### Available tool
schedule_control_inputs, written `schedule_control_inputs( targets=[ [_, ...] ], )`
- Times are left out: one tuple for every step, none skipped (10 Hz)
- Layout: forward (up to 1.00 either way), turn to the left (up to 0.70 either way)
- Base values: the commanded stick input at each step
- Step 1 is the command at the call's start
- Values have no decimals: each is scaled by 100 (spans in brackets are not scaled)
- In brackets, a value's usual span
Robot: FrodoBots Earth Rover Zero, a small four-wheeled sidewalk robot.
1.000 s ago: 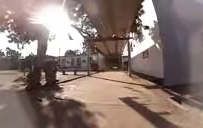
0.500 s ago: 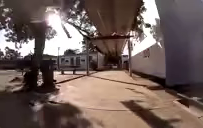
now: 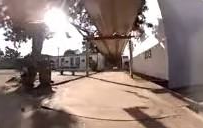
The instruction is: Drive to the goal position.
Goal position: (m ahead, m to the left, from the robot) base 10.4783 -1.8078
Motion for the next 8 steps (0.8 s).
schedule_control_inputs(
  targets=[
    [50, 0],
    [50, 0],
    [50, 0],
    [50, 0],
    [50, 0],
    [50, 0],
    [50, 0],
    [50, 0]
  ],
)
